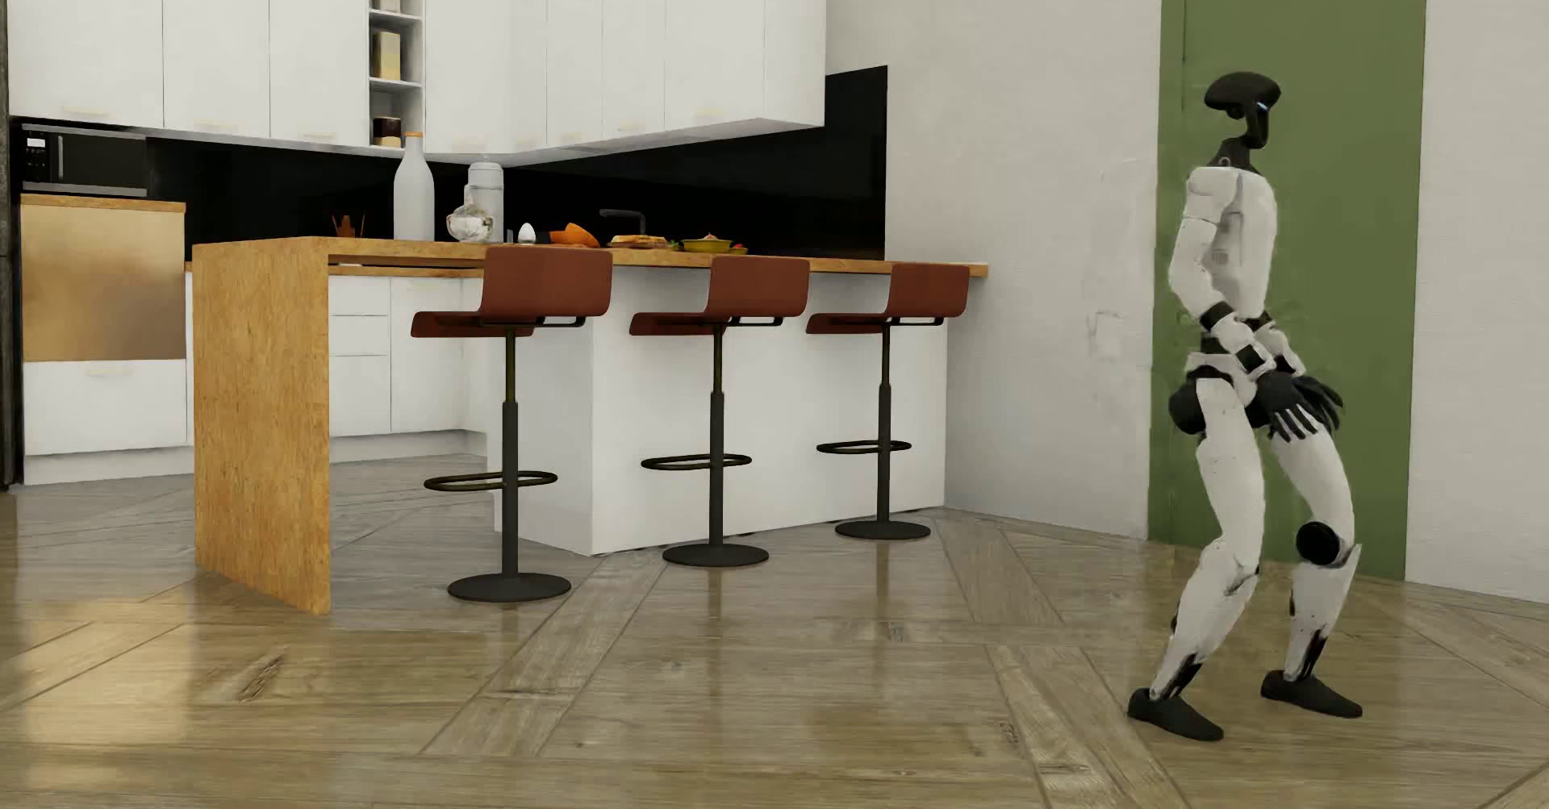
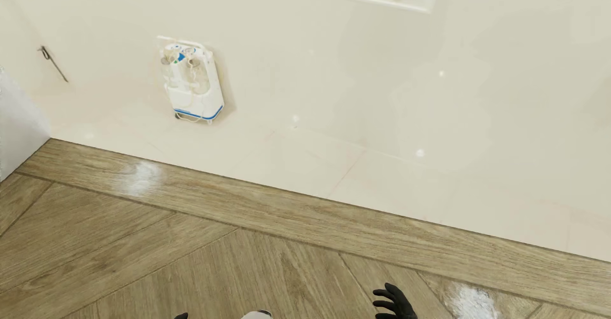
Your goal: Rotate 180
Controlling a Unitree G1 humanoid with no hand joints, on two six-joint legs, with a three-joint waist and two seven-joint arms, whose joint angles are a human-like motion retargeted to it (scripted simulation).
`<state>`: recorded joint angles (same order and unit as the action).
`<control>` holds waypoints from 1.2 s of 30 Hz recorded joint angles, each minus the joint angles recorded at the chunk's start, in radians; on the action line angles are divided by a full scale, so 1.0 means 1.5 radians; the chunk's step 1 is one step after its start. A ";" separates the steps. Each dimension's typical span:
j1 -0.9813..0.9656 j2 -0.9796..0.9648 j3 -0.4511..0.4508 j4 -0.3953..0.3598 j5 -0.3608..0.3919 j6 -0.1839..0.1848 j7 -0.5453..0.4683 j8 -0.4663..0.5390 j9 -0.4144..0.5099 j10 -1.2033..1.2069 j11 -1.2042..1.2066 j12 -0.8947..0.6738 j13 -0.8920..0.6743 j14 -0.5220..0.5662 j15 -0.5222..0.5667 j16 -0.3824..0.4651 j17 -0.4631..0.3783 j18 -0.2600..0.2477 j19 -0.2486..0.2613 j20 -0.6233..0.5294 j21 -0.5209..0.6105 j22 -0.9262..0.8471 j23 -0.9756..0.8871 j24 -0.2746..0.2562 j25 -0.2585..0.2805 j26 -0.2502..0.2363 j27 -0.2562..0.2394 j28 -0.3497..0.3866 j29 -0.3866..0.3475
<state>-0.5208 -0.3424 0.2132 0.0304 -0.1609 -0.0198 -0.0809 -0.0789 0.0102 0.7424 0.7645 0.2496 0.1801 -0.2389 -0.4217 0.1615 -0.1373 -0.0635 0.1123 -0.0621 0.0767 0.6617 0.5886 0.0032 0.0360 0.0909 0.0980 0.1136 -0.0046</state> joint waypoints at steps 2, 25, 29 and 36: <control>0.010 0.019 0.024 -0.010 -0.004 0.014 -0.003 -0.006 -0.006 -0.036 -0.021 0.014 -0.006 0.023 -0.001 0.002 -0.004 0.000 -0.002 0.010 0.004 -0.010 0.012 0.000 -0.020 -0.003 -0.049 -0.023 -0.015; 0.008 -0.046 -0.057 0.007 0.008 0.049 0.061 0.017 -0.003 0.084 0.173 0.006 0.028 -0.069 -0.018 0.035 -0.020 0.009 -0.029 0.017 0.048 0.013 0.005 -0.012 -0.055 -0.049 -0.095 -0.004 0.051; -0.007 0.015 0.020 -0.004 0.017 0.031 0.049 0.039 -0.012 0.121 0.034 0.005 0.066 -0.136 -0.047 -0.011 -0.066 -0.025 -0.010 0.021 -0.035 -0.020 0.052 -0.026 -0.009 -0.033 -0.030 0.034 0.054; 0.026 -0.137 -0.056 -0.026 0.044 -0.013 0.010 0.095 0.007 0.023 0.149 -0.001 0.068 -0.049 -0.021 0.048 -0.048 0.018 -0.115 0.003 -0.022 0.018 0.046 -0.019 -0.004 -0.057 -0.069 0.042 0.070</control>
<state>-0.4825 -0.5479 0.1292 -0.0091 -0.0949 -0.0400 -0.0654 0.0631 0.0200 0.7765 0.9876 0.2485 0.2816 -0.3126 -0.4537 0.2340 -0.2086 -0.0358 -0.0605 -0.0578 0.0432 0.6890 0.6577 -0.0257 0.0306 0.0052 -0.0053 0.1769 0.1001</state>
